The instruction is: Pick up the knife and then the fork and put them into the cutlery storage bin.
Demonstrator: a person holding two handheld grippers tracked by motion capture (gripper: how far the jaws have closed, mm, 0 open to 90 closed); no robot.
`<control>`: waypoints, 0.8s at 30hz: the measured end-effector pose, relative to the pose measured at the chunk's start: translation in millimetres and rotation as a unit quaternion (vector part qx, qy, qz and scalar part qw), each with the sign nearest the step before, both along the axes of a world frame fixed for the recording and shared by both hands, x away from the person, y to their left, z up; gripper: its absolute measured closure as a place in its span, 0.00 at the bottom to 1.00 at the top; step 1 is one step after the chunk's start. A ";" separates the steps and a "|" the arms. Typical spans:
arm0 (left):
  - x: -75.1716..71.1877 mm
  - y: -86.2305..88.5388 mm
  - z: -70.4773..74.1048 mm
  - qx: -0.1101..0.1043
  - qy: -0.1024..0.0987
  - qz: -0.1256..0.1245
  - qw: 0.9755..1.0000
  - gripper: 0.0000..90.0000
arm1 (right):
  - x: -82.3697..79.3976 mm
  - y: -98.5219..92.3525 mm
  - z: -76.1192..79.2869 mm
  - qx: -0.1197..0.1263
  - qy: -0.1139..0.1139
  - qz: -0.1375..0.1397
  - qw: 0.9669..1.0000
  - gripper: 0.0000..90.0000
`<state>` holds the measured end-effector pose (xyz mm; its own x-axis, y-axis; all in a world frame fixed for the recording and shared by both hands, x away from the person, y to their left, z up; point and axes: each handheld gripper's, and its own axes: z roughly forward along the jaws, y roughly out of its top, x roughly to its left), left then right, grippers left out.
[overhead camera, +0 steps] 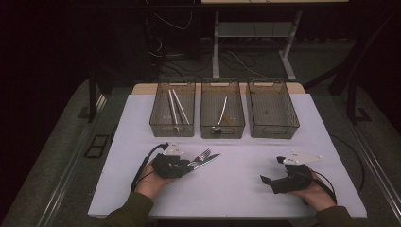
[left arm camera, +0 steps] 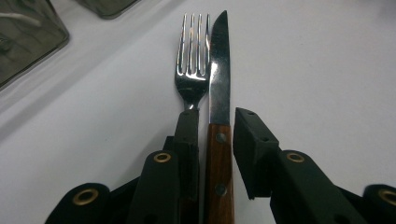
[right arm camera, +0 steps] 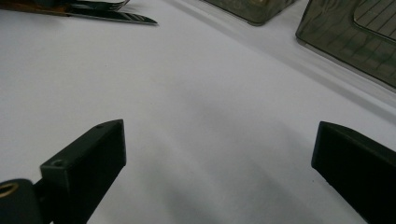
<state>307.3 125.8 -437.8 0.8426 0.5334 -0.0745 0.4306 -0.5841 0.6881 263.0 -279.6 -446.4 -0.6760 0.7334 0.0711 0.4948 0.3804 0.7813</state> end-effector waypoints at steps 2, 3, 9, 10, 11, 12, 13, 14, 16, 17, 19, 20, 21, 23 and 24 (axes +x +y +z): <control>0.8 -3.0 -2.2 -0.001 0.004 -0.002 1.000 0.78 | 0.1 0.0 -0.1 0.000 0.000 -0.001 1.000 0.04; 0.9 -4.4 -3.4 -0.002 0.004 -0.005 1.000 0.79 | 0.1 0.1 -0.1 0.000 0.000 0.000 1.000 0.04; -1.2 -11.5 -6.7 0.015 0.000 -0.012 1.000 0.82 | -0.1 0.1 0.1 0.000 -0.001 0.001 1.000 0.04; -1.5 -11.7 -7.0 0.015 -0.002 -0.011 1.000 0.82 | -0.1 0.2 0.1 0.001 -0.001 0.001 1.000 0.04; -1.4 -11.6 -7.0 0.015 -0.002 -0.012 1.000 0.82 | -0.1 0.2 0.1 0.001 -0.001 0.001 1.000 0.04; -1.3 -11.5 -7.1 0.015 0.000 -0.012 1.000 0.82 | -0.1 0.1 0.1 0.001 -0.002 0.002 1.000 0.04; -1.2 -11.3 -7.2 0.016 -0.001 -0.014 1.000 0.82 | -0.1 0.1 0.1 0.001 -0.002 0.002 1.000 0.04; -1.2 -11.5 -7.4 0.015 -0.001 -0.013 1.000 0.82 | -0.1 0.2 0.1 0.001 -0.002 0.002 1.000 0.04; -1.8 -12.3 -7.6 0.015 -0.001 -0.011 1.000 0.82 | 0.0 0.5 -0.1 0.001 -0.001 0.002 1.000 0.04; -1.9 -12.4 -7.4 0.018 -0.001 -0.011 1.000 0.83 | 0.1 0.7 -0.2 0.000 -0.001 0.003 1.000 0.04; -2.5 -12.5 -7.7 0.017 0.001 -0.006 1.000 0.84 | 0.2 1.1 -0.4 0.000 -0.001 0.004 1.000 0.04; -2.5 -12.2 -7.7 0.018 0.001 -0.007 1.000 0.84 | 0.1 1.3 -0.4 0.000 -0.001 0.003 1.000 0.04; -2.2 -12.0 -7.9 0.016 0.001 -0.007 1.000 0.85 | 0.2 1.5 -0.5 -0.001 -0.001 0.004 1.000 0.04; -2.1 -12.4 -8.0 0.014 0.003 -0.004 1.000 0.85 | 0.1 1.7 -0.3 -0.001 0.000 0.005 1.000 0.04; -2.1 -12.3 -8.0 0.014 0.003 -0.004 1.000 0.85 | 0.1 1.7 -0.3 -0.001 -0.001 0.005 1.000 0.04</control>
